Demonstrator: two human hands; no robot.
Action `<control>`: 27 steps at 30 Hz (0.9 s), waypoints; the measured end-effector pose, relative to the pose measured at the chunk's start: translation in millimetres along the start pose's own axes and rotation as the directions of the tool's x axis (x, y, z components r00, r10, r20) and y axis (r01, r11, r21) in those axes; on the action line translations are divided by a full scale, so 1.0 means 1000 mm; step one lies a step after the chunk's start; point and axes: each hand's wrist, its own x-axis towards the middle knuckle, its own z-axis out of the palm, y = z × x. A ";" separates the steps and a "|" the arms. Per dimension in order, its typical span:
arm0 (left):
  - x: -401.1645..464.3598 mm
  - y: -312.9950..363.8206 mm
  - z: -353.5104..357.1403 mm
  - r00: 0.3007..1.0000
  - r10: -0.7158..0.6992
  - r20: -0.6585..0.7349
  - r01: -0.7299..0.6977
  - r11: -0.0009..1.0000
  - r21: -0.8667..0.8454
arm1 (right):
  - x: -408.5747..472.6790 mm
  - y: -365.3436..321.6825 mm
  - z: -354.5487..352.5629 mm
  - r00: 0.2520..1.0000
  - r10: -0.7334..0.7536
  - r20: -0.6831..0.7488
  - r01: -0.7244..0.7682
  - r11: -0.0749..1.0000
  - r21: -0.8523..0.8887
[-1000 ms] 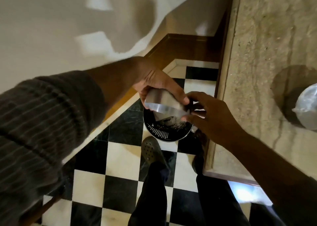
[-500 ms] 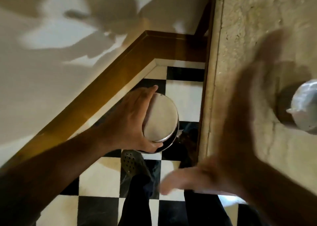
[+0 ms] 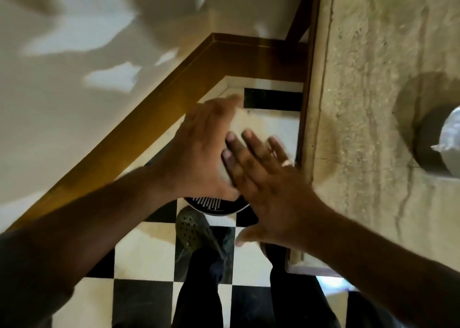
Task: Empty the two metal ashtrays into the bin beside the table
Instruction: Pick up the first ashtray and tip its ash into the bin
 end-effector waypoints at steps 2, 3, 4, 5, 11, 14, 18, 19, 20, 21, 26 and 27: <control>-0.010 -0.007 0.000 1.000 -0.020 0.020 0.020 1.000 0.008 | 0.009 -0.001 0.030 0.990 -0.072 0.123 0.076 0.997 -0.030; -0.016 -0.010 0.001 0.999 -0.036 0.026 0.036 0.999 -0.012 | 0.014 0.000 0.034 0.991 -0.088 0.098 0.091 0.995 -0.030; -0.019 -0.011 0.004 0.999 -0.049 0.024 0.050 0.998 -0.045 | 0.019 0.005 0.035 0.995 -0.096 0.033 0.096 0.995 -0.028; -0.019 -0.010 0.007 0.998 -0.065 0.025 0.067 0.993 -0.094 | 0.019 0.009 0.031 0.995 -0.093 -0.037 0.093 0.996 -0.020; -0.020 -0.019 0.003 0.850 -0.477 0.225 0.488 0.550 -0.677 | 0.009 0.010 0.027 0.936 0.348 -0.047 -0.265 0.788 0.556; -0.021 -0.018 0.004 0.742 -0.613 0.270 0.537 0.303 -0.787 | 0.013 0.002 0.025 0.742 0.667 0.067 -0.366 0.319 0.874; -0.012 0.001 -0.001 0.680 -0.680 0.275 0.569 0.252 -0.783 | 0.015 -0.009 0.026 0.556 0.768 0.319 -0.319 -0.157 0.935; -0.012 0.005 -0.005 0.671 -0.690 0.271 0.579 0.259 -0.773 | 0.017 -0.014 0.028 0.528 0.771 0.356 -0.334 -0.197 0.922; -0.012 0.007 -0.012 0.661 -0.704 0.259 0.589 0.273 -0.760 | 0.019 -0.019 0.027 0.501 0.775 0.386 -0.337 -0.236 0.911; -0.012 0.010 -0.017 0.653 -0.714 0.253 0.598 0.281 -0.751 | 0.021 -0.022 0.026 0.473 0.781 0.408 -0.327 -0.274 0.904; -0.003 0.038 -0.047 0.695 -0.681 0.229 0.606 0.385 -0.696 | 0.012 -0.018 0.005 0.385 0.795 0.469 -0.245 -0.401 0.882; 0.000 0.044 -0.052 0.714 -0.666 0.216 0.600 0.422 -0.680 | 0.010 -0.017 0.002 0.372 0.798 0.474 -0.235 -0.412 0.880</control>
